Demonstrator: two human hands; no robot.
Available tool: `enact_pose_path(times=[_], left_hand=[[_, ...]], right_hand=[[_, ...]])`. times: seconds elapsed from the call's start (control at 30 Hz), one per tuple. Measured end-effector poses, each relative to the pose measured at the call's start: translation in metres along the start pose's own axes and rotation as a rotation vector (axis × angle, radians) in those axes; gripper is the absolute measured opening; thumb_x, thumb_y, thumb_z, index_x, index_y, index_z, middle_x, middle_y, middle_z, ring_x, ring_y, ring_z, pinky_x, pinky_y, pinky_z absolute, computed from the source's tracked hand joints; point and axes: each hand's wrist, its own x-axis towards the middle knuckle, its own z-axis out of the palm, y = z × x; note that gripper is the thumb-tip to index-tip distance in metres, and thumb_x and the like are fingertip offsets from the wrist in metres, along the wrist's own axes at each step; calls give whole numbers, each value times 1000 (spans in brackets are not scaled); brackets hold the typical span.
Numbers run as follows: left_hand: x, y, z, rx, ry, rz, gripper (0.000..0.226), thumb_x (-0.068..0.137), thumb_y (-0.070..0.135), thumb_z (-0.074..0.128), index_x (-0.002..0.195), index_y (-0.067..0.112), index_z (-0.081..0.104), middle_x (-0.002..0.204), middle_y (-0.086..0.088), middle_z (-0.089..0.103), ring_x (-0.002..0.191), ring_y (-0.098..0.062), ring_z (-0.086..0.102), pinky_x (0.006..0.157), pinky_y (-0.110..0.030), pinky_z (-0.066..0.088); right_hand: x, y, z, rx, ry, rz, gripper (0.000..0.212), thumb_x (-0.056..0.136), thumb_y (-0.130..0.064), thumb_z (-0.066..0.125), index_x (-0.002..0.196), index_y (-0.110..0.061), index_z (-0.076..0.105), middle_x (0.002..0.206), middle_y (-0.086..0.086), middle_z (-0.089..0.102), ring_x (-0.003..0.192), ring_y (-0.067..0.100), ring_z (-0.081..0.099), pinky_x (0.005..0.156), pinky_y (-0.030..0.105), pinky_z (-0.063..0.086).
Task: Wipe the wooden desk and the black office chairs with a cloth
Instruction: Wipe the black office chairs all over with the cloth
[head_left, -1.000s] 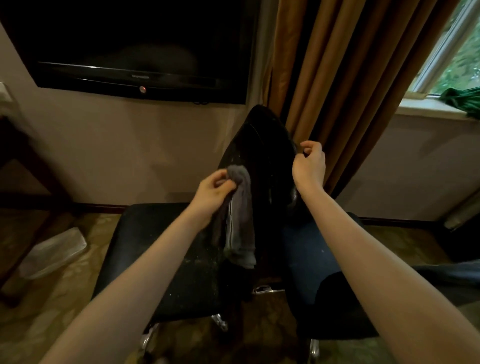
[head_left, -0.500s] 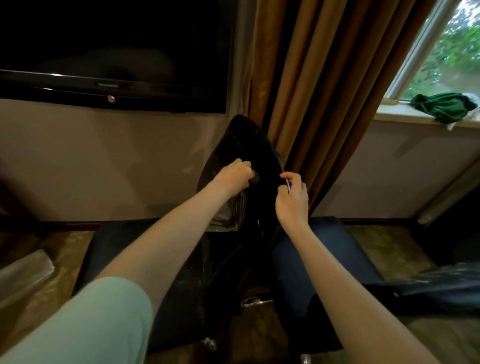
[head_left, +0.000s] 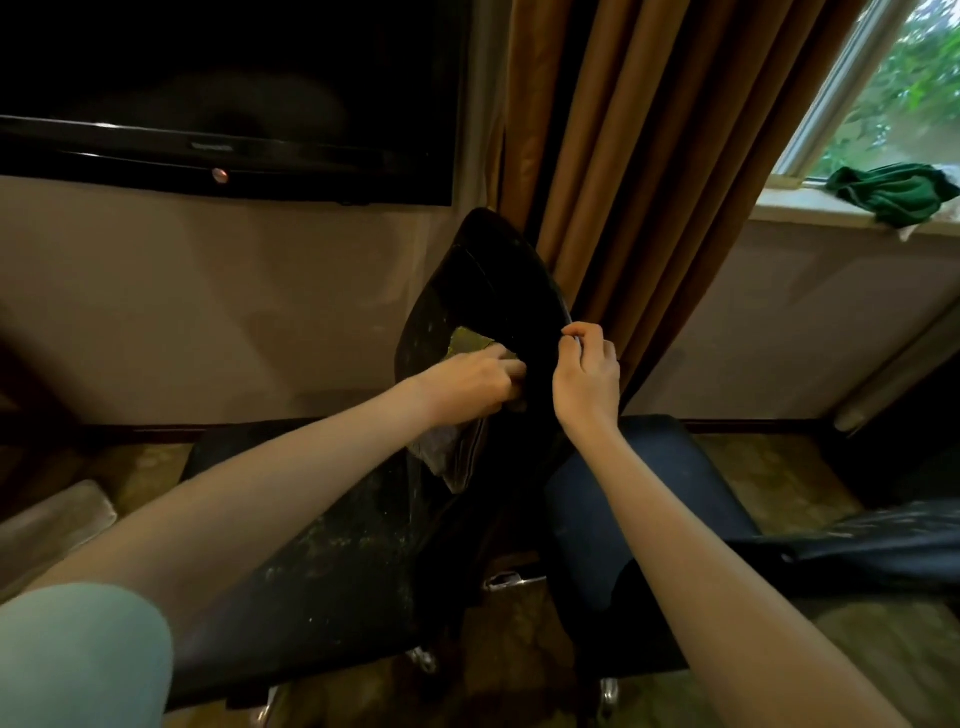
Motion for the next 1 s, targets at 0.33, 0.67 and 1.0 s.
enact_pose_path(times=[0.33, 0.67, 1.0], left_hand=[[-73, 60, 10, -197, -11, 223, 36, 89, 17, 51, 123, 10, 61, 127, -9, 57, 116, -26, 48, 96, -36, 46], [-45, 25, -15, -810, 613, -743, 32, 85, 11, 65, 118, 13, 66, 103, 8, 57, 98, -5, 53, 76, 3, 31], [19, 33, 30, -1046, 570, -1098, 21, 89, 16, 59, 109, 10, 61, 108, -7, 61, 101, -20, 57, 73, -20, 34]], right_hand=[[-8, -9, 0, -42, -15, -56, 30, 99, -29, 33, 121, -19, 51, 131, 9, 46, 119, 27, 42, 103, 47, 35], [-5, -10, -2, 5, -7, 44, 32, 100, -28, 31, 127, -21, 47, 135, 9, 41, 121, 27, 41, 104, 46, 34], [-2, -3, 1, -18, -94, 55, 37, 100, -31, 31, 137, -29, 37, 140, 12, 37, 123, 30, 39, 106, 48, 32]])
